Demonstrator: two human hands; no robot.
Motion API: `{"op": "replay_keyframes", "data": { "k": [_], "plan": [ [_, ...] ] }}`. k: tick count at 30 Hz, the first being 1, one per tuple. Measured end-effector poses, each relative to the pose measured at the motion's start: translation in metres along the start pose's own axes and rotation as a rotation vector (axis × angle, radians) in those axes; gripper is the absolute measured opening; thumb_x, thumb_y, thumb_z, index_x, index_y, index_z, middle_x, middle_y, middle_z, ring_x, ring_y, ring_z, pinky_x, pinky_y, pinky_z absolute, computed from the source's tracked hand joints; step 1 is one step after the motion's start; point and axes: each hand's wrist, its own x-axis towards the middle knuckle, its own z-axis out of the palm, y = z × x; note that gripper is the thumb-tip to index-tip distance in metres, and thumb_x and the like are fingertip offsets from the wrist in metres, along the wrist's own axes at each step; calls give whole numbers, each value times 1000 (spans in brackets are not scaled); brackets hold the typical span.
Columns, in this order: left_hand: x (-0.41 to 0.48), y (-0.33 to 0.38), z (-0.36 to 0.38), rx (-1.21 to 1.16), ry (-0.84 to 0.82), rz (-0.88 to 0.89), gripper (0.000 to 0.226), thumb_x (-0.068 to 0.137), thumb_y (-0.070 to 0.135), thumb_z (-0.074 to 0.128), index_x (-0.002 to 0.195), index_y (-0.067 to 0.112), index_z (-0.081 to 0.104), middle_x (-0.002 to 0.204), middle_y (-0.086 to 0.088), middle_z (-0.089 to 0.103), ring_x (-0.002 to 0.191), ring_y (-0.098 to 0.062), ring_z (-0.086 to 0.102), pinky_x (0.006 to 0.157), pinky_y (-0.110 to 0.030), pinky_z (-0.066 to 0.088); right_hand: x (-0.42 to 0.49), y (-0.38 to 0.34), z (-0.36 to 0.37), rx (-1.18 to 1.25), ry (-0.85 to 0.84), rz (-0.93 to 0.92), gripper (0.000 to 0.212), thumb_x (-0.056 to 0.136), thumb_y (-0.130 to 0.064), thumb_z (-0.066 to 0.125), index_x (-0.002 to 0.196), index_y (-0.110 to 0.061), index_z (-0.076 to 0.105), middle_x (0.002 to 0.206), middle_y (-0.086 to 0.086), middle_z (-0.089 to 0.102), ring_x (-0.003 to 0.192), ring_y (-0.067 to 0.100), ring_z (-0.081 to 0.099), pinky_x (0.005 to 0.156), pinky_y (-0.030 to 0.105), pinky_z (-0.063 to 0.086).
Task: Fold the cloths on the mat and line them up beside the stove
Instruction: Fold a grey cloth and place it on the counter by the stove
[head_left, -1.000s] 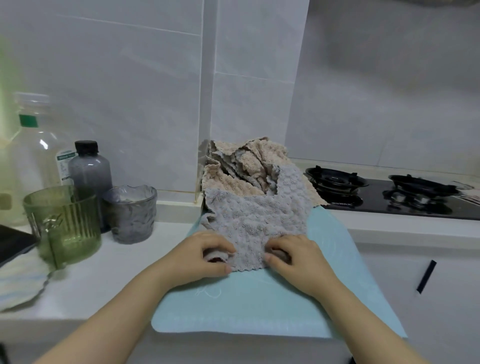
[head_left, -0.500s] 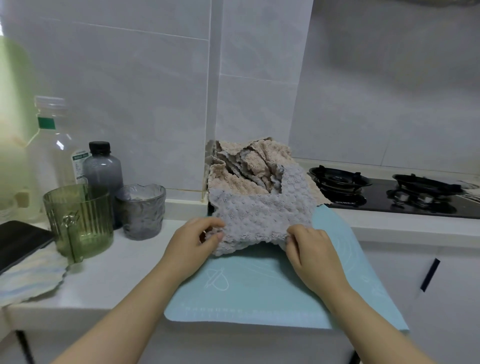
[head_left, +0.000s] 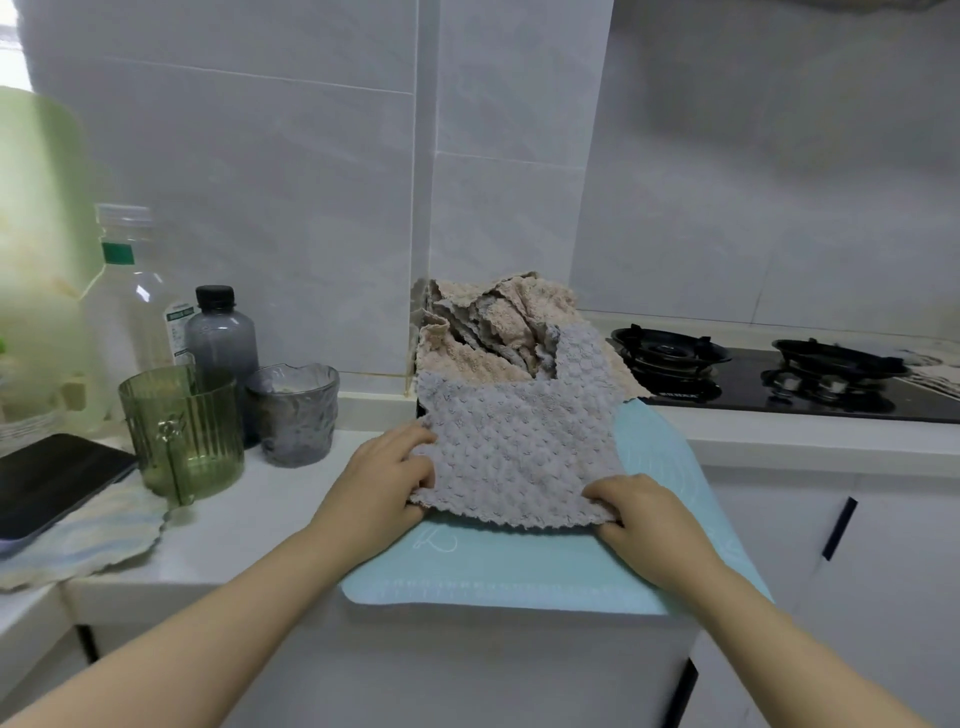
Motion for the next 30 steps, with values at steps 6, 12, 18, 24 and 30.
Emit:
{"op": "replay_keyframes", "data": {
  "k": [6,12,18,24,30],
  "plan": [
    [-13,12,-19,44,-69,42,15,79,15,68,94,15,67,81,-4,70,84,-26,63,69,-26,43,-27,15,-29,0,-93,24,23,92,-23,50,112,-25,62,104,-1,65,99,16,55,78,26,41],
    [-15,26,-47,22,-263,-45,32,86,39,47,110,23,63,105,3,69,97,-21,62,76,-29,46,-49,6,-54,207,-187,110,16,88,-14,51,91,-24,63,87,-4,65,82,15,57,69,27,42],
    [-23,37,-79,7,-373,-29,53,71,57,35,88,16,64,81,2,66,74,-15,57,64,-28,40,-69,-1,-84,295,-223,127,15,83,-14,60,70,-7,63,57,-5,50,49,3,41,49,14,32],
    [-22,43,-107,-223,-431,-205,43,62,67,64,83,30,62,85,8,65,79,-10,59,68,-22,42,-79,-2,-108,541,-333,204,26,81,-24,72,72,-2,61,64,5,53,57,11,47,53,16,38],
    [-14,42,-93,-765,-140,-568,7,81,22,70,86,18,67,89,-6,68,82,-19,62,71,-28,50,-65,1,-91,726,-121,361,18,86,-24,66,85,-6,65,68,6,59,58,14,52,51,21,39]
  ]
}}
